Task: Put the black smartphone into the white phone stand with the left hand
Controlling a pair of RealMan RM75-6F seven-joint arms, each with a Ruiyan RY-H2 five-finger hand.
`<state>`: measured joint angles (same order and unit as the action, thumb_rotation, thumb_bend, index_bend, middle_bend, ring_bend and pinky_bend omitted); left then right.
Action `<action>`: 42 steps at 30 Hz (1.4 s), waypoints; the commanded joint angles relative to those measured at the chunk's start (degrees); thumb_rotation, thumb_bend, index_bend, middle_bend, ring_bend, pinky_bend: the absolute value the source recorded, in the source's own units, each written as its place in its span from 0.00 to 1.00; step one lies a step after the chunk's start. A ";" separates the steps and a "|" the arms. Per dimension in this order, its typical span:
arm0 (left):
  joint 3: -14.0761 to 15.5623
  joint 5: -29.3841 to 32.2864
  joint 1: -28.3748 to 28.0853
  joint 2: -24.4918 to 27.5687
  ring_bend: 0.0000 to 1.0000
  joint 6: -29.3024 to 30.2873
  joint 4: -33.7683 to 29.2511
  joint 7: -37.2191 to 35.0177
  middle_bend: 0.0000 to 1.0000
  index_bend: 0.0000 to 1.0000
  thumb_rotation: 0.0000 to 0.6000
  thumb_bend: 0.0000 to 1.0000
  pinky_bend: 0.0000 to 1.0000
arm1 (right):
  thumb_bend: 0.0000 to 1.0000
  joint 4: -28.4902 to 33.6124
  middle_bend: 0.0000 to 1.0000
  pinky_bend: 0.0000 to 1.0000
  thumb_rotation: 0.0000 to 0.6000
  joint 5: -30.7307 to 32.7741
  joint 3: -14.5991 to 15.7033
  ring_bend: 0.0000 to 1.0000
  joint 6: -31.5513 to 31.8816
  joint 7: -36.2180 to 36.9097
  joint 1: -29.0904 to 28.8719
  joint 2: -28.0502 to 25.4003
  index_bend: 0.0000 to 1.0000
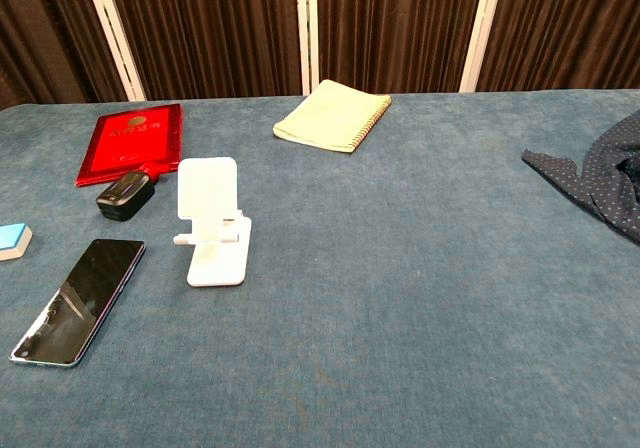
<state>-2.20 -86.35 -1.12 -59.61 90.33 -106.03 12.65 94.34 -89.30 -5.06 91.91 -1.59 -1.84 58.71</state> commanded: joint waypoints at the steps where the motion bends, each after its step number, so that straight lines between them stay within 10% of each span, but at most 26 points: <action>1: -0.04 -0.24 -0.12 -0.15 0.00 -0.05 0.28 0.15 0.00 0.00 1.00 0.00 0.00 | 0.00 0.06 0.00 0.00 1.00 0.58 -0.35 0.00 0.36 -1.17 0.14 0.31 0.00; 13: 0.93 -1.50 -3.82 -3.72 0.00 -7.04 6.62 -1.08 0.00 0.00 1.00 0.00 0.00 | 0.00 0.81 0.00 0.00 1.00 0.80 -0.37 0.00 0.30 0.75 0.34 -0.23 0.00; 24: 0.83 0.63 -12.13 -18.63 0.00 -21.74 26.79 -8.54 0.00 0.00 1.00 0.00 0.00 | 0.00 0.40 0.00 0.00 1.00 1.94 -0.75 0.00 -0.88 2.88 -0.03 -0.76 0.00; 42: 0.88 1.13 -15.59 -28.37 0.00 -24.90 37.17 -10.62 0.00 0.00 1.00 0.00 0.00 | 0.00 -0.04 0.00 0.00 1.00 2.28 -0.85 0.00 -1.31 4.21 -0.12 -1.02 0.00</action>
<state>-1.40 -85.05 -16.50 -87.68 65.43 -69.17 2.12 94.30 -87.02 -5.91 90.60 2.62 -1.96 57.69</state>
